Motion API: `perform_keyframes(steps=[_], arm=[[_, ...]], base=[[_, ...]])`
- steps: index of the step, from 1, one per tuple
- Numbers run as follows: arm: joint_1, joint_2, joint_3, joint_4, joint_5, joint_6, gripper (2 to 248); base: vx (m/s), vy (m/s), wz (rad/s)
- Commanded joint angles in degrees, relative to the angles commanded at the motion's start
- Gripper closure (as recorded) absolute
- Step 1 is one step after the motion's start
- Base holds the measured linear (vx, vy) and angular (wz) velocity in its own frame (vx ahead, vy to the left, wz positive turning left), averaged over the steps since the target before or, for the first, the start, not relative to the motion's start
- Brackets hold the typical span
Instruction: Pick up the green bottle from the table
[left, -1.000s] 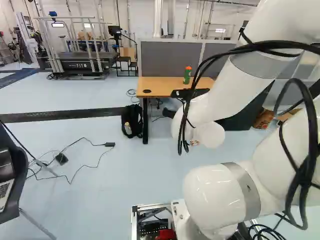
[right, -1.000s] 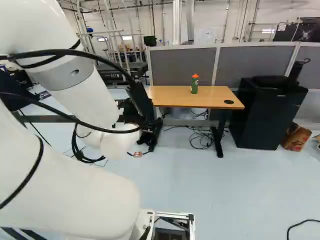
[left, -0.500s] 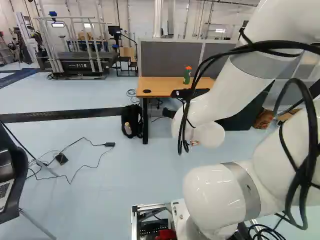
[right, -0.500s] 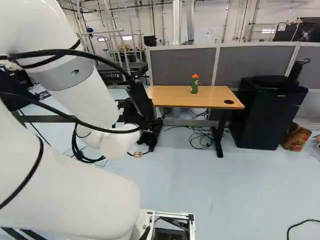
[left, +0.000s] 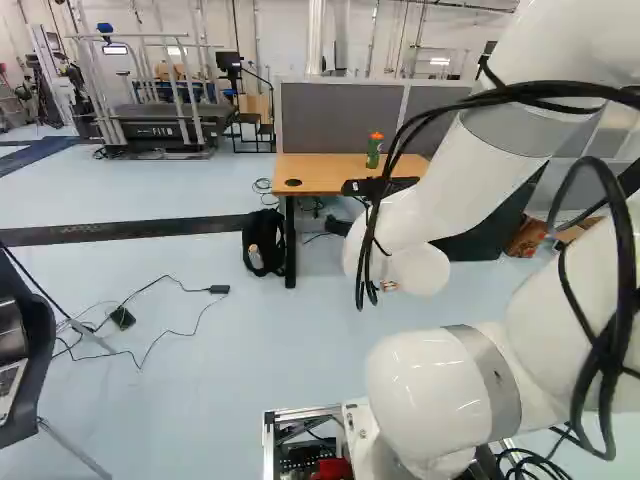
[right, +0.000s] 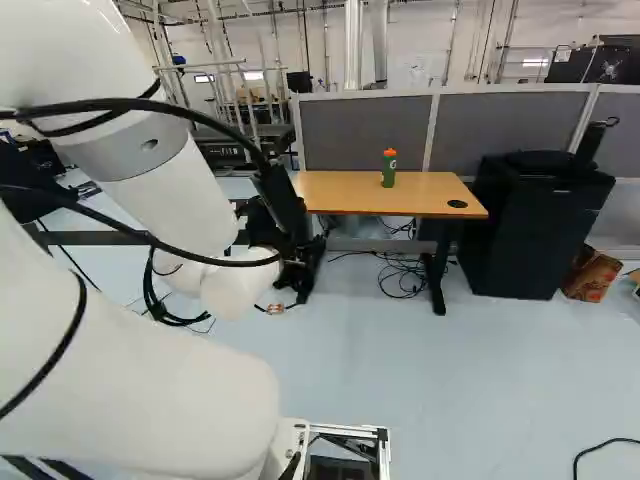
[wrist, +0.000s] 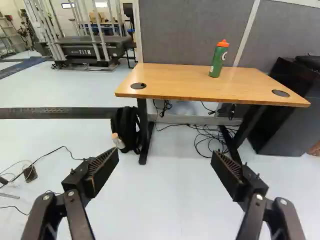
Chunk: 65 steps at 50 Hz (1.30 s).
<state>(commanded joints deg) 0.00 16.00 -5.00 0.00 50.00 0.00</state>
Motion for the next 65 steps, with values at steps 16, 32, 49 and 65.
perform_keyframes(steps=[16,32,49,65], arm=[[0.0,0.0,0.0,0.0,0.0,0.0,3],[0.0,0.0,0.0,0.0,0.0,0.0,3],[0.0,0.0,0.0,0.0,0.0,0.0,3],[0.0,0.0,0.0,0.0,0.0,0.0,3]], base=[[0.090,-0.028,-0.120],[0.135,-0.044,-0.225],[0.141,-0.043,-0.224],[0.157,-0.020,-0.113]])
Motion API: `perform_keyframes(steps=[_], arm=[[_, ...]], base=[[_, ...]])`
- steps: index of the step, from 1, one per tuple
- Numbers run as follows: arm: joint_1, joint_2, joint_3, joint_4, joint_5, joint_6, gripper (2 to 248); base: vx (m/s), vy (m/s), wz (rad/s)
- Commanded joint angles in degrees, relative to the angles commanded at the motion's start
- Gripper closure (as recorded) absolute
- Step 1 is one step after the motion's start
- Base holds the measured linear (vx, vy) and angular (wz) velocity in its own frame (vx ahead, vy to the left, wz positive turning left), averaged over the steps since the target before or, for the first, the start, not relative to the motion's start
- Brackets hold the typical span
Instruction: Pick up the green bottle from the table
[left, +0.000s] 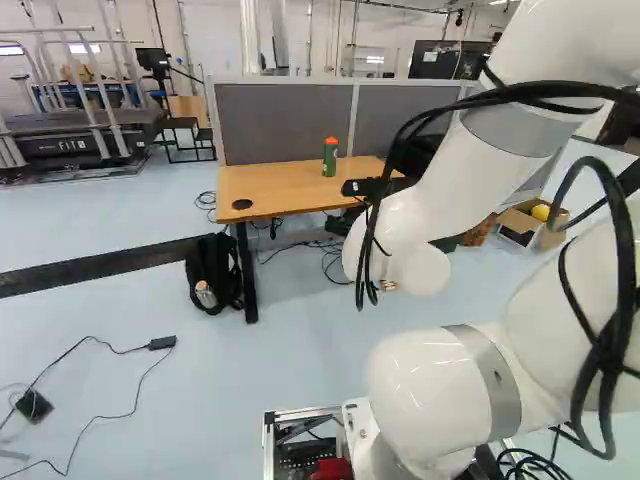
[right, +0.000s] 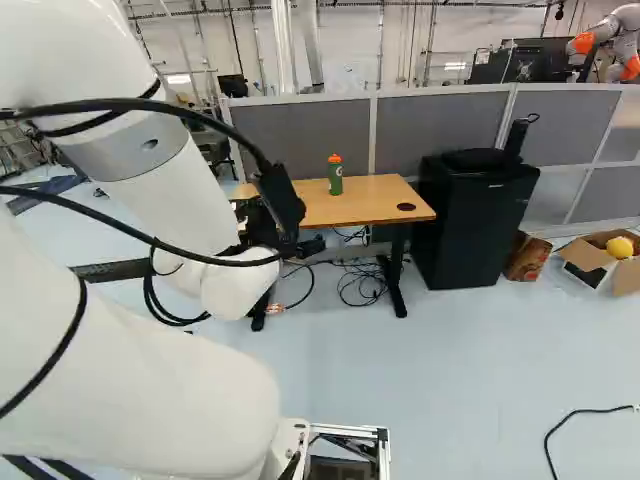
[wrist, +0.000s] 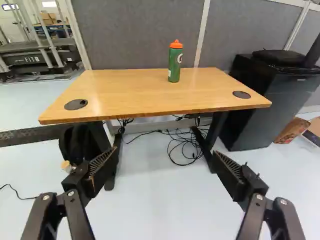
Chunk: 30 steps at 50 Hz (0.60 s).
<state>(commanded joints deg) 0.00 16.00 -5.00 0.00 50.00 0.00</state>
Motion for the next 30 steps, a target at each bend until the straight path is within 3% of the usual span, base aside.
perform_keyframes(steps=[30], arm=[[0.0,0.0,0.0,0.0,0.0,0.0,3]], base=[[0.176,-0.003,-0.031]])
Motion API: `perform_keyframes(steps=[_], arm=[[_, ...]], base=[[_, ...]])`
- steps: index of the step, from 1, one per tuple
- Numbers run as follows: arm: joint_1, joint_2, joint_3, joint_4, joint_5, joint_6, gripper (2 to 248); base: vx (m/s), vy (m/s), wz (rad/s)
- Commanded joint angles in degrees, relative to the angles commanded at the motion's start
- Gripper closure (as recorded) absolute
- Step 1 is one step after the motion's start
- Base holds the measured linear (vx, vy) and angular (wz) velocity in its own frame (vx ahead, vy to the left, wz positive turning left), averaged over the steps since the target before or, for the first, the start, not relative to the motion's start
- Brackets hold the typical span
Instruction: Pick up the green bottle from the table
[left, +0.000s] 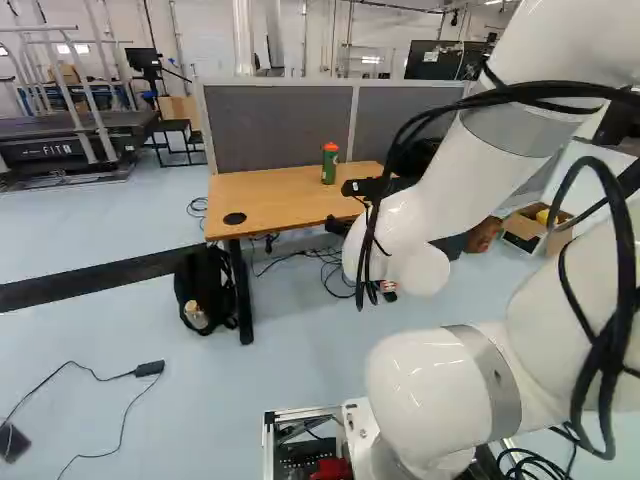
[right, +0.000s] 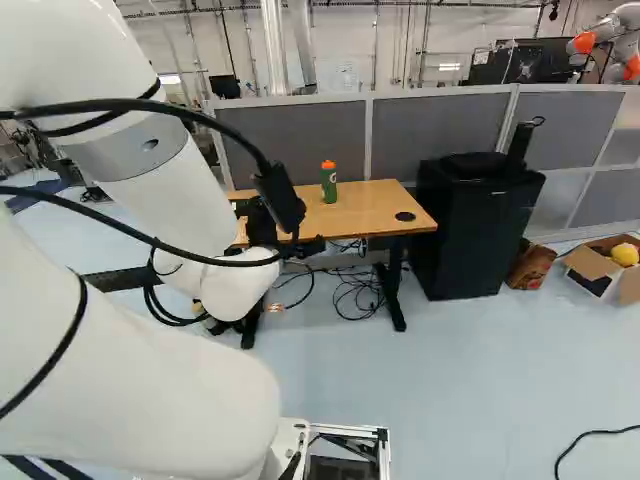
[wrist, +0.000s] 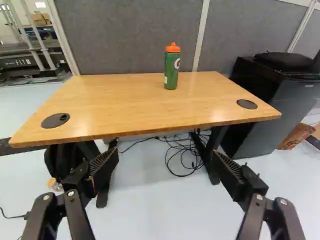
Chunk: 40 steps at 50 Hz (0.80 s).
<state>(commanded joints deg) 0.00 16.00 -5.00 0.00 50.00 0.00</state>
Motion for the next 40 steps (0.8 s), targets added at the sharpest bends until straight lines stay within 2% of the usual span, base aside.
perform_keyframes(steps=[40], arm=[[0.0,0.0,0.0,0.0,0.0,0.0,3]], base=[[0.180,-0.003,-0.032]])
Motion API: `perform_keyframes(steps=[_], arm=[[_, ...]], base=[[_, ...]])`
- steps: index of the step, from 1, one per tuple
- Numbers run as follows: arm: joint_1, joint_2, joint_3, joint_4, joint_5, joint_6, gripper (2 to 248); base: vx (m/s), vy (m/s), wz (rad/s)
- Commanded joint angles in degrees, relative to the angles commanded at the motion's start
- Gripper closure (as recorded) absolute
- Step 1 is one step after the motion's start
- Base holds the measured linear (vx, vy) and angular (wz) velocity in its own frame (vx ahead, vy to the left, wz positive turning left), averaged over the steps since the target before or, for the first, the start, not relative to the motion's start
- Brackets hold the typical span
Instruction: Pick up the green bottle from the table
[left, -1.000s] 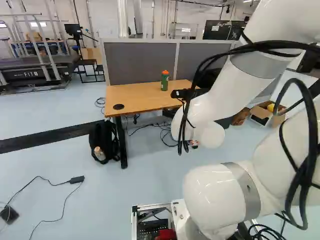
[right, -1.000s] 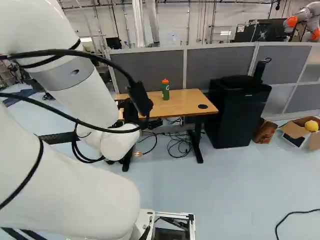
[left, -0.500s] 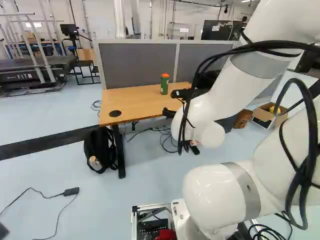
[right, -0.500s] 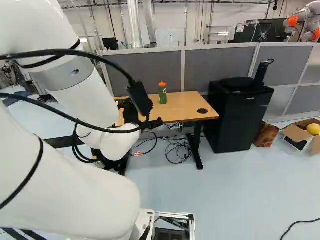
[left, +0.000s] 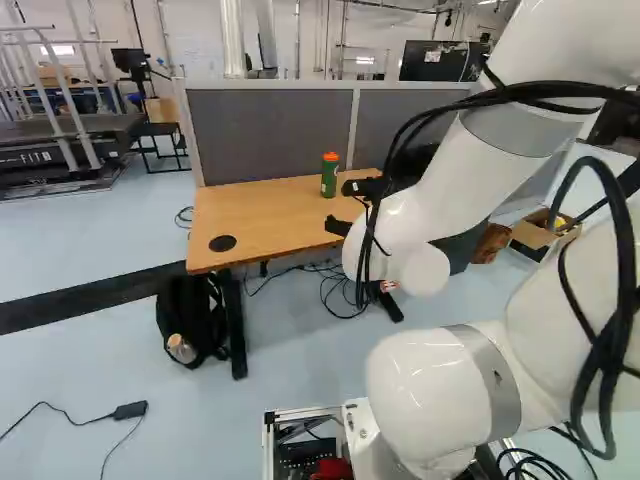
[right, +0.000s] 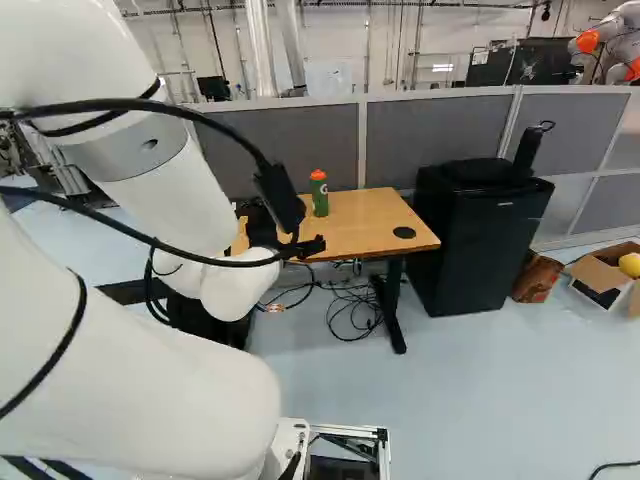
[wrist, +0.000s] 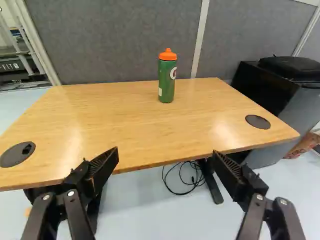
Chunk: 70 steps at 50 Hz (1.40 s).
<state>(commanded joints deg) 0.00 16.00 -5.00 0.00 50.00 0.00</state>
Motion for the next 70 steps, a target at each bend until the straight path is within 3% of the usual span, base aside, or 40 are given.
perform_keyframes(steps=[59,60,70], arm=[[0.0,0.0,0.0,0.0,0.0,0.0,3],[0.0,-1.8,-1.5,0.0,0.0,0.0,3],[0.0,-4.8,-4.2,0.0,0.0,0.0,3]], base=[[0.177,-0.003,-0.033],[0.179,0.005,-0.030],[0.046,-0.001,-0.006]])
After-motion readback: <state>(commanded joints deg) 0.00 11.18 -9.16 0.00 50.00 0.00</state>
